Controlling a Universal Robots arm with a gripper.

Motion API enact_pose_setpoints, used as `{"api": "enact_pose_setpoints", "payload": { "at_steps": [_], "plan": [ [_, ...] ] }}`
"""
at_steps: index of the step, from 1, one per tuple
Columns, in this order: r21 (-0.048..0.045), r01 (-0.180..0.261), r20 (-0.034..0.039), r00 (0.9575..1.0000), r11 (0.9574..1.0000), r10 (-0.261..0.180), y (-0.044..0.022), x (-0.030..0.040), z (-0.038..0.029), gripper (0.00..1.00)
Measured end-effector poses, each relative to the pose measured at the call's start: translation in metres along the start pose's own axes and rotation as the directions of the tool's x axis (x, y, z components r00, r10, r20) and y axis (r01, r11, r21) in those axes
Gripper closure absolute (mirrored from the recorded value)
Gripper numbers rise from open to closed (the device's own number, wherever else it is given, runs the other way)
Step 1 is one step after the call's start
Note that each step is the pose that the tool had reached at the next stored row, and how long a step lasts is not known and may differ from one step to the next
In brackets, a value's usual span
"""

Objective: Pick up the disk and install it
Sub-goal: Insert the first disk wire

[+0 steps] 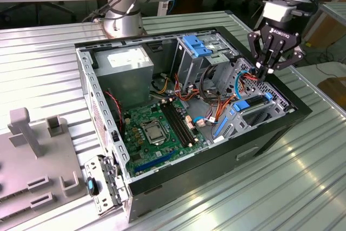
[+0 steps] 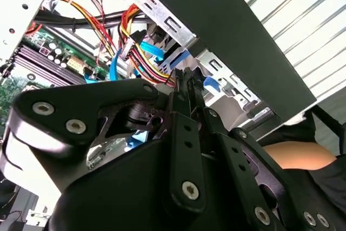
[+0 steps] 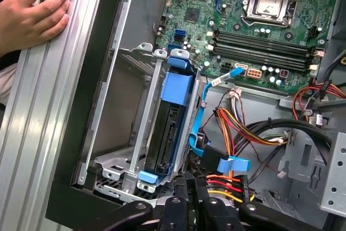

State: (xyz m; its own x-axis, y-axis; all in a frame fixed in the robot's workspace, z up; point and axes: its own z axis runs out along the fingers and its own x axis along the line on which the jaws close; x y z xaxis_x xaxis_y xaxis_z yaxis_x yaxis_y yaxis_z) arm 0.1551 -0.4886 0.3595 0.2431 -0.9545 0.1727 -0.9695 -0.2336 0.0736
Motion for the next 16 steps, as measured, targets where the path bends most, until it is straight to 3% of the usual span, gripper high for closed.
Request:
{"api": "enact_pose_setpoints", "payload": {
  "at_steps": [1, 2, 3, 4, 12, 16],
  "plan": [
    [0.0043, 0.000, 0.0160, 0.9999, 1.0000, -0.001, 0.0000, 0.0002, 0.0000, 0.83],
    [0.0115, 0.001, 0.0428, 0.9991, 0.9999, -0.002, 0.0001, 0.0005, 0.0000, 0.83],
    [0.0175, 0.001, 0.0649, 0.9979, 0.9998, -0.002, 0.0003, 0.0011, 0.0002, 0.83],
    [0.0191, 0.001, 0.0689, 0.9976, 0.9998, -0.003, 0.0008, 0.0033, 0.0006, 0.83],
    [0.0239, 0.000, 0.0681, 0.9977, 0.9997, -0.002, 0.0064, 0.0231, 0.0045, 0.83],
    [0.0222, -0.016, 0.0695, 0.9975, 0.9996, 0.015, 0.0076, 0.0234, 0.0055, 0.83]
  ]
}}
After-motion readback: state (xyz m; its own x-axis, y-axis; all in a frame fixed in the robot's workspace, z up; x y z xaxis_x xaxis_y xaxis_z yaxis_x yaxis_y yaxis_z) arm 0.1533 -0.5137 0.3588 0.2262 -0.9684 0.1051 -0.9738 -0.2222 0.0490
